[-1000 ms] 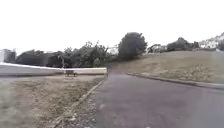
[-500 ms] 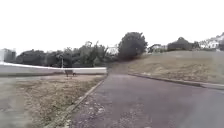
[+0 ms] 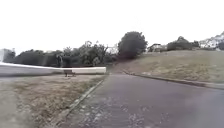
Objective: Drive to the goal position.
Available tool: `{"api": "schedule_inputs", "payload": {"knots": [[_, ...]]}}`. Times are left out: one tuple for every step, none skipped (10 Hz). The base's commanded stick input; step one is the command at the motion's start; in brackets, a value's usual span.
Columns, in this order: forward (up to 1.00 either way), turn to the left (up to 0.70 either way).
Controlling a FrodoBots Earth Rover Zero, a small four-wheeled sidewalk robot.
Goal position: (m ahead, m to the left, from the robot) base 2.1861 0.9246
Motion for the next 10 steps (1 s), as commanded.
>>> {"api": "schedule_inputs", "payload": {"knots": [[0.45, 0.00], [0.45, 0.00], [0.45, 0.00], [0.45, 0.00], [0.45, 0.00], [0.45, 0.00], [0.45, 0.00], [0.45, 0.00], [0.45, 0.00], [0.45, 0.00]]}}
